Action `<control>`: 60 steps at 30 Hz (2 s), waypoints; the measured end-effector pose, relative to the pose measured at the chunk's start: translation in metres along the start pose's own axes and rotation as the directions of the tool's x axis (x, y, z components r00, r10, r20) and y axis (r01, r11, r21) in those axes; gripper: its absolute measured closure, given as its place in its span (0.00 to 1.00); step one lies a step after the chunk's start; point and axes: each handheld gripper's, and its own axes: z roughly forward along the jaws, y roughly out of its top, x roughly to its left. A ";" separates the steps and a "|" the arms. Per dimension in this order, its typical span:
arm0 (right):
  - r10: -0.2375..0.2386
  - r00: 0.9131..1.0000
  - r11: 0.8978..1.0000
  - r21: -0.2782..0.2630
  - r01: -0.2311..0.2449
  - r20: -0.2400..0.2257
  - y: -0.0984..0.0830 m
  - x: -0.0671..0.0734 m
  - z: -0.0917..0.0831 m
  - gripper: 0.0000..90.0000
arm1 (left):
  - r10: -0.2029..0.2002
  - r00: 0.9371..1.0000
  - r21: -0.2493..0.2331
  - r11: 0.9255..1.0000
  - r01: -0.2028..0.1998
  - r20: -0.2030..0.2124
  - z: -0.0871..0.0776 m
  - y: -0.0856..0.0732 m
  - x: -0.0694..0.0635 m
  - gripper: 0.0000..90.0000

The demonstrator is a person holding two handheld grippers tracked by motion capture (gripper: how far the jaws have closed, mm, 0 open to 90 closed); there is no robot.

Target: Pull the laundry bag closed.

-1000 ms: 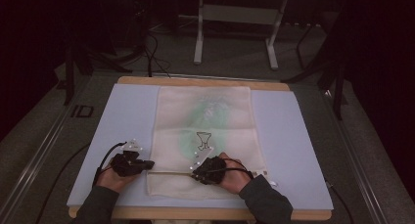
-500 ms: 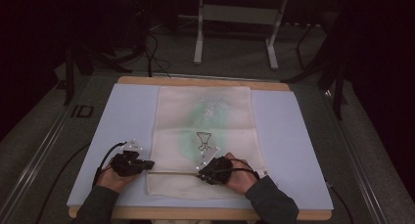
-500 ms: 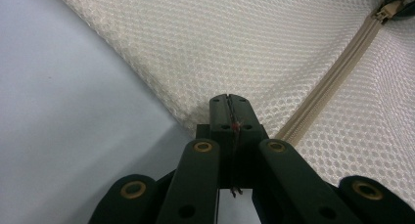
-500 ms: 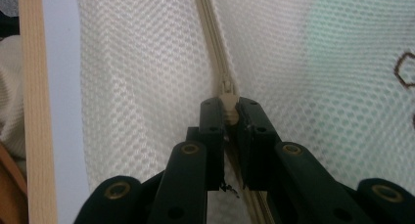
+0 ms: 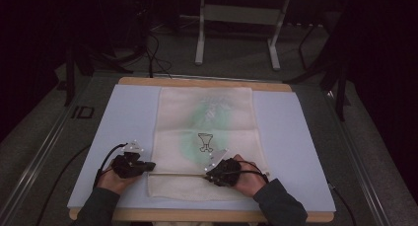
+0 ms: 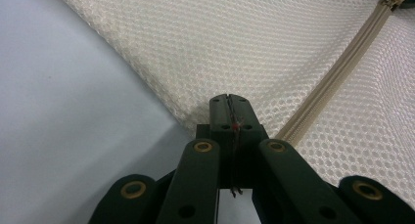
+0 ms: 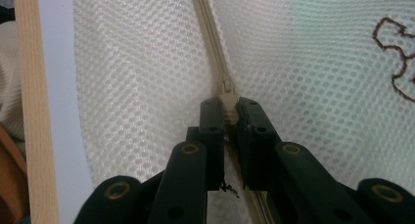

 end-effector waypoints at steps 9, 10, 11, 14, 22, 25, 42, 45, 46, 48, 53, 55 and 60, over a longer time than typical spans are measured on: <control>0.008 1.000 1.000 0.015 -0.009 0.003 -0.009 -0.001 -0.005 0.91 | -0.001 1.000 -0.001 1.000 0.001 0.001 0.000 0.000 0.000 1.00; 0.008 1.000 1.000 0.015 -0.009 0.003 -0.009 -0.001 -0.005 0.91 | -0.001 1.000 -0.001 1.000 0.001 0.001 0.000 0.000 0.000 1.00; 0.009 1.000 1.000 0.017 -0.009 0.007 -0.010 -0.001 -0.006 0.91 | -0.001 1.000 -0.001 1.000 0.001 0.001 0.000 0.000 0.000 1.00; 0.014 1.000 1.000 0.022 -0.014 0.010 -0.014 -0.002 -0.009 0.91 | -0.002 1.000 -0.001 1.000 0.002 0.001 0.000 0.000 0.000 1.00; 0.030 0.999 0.999 0.022 -0.030 0.023 -0.026 -0.005 -0.018 0.91 | -0.002 1.000 0.000 1.000 0.002 -0.001 0.000 0.000 0.000 1.00; 0.040 0.999 0.999 0.025 -0.041 0.027 -0.031 -0.007 -0.021 0.91 | -0.001 1.000 0.001 1.000 0.001 -0.002 0.000 0.000 0.000 1.00; 0.075 0.996 0.997 0.030 -0.076 0.045 -0.051 -0.011 -0.034 0.91 | 0.004 1.000 0.003 1.000 -0.004 -0.006 0.000 0.001 -0.001 1.00; 0.084 0.995 0.996 0.026 -0.086 0.048 -0.056 -0.012 -0.036 0.91 | 0.003 1.000 0.002 1.000 -0.003 -0.006 0.000 0.000 -0.001 1.00; 0.087 0.995 0.996 0.030 -0.088 0.048 -0.057 -0.012 -0.037 0.91 | 0.004 1.000 0.003 1.000 -0.004 -0.006 0.000 0.000 -0.001 1.00; 0.090 0.995 0.995 0.026 -0.092 0.051 -0.059 -0.012 -0.039 0.91 | 0.002 1.000 0.003 1.000 -0.002 -0.006 0.000 0.000 -0.001 1.00; 0.098 0.993 0.995 0.022 -0.100 0.058 -0.065 -0.012 -0.043 0.91 | -0.002 1.000 0.002 1.000 0.002 -0.003 0.000 0.000 0.000 1.00; 0.102 0.993 0.994 0.024 -0.103 0.061 -0.067 -0.013 -0.045 0.91 | -0.001 1.000 0.002 1.000 0.001 -0.004 0.000 0.000 0.000 1.00; 0.108 0.992 0.994 0.024 -0.110 0.067 -0.073 -0.014 -0.048 0.91 | -0.001 1.000 0.002 1.000 0.001 -0.004 0.000 0.000 0.000 1.00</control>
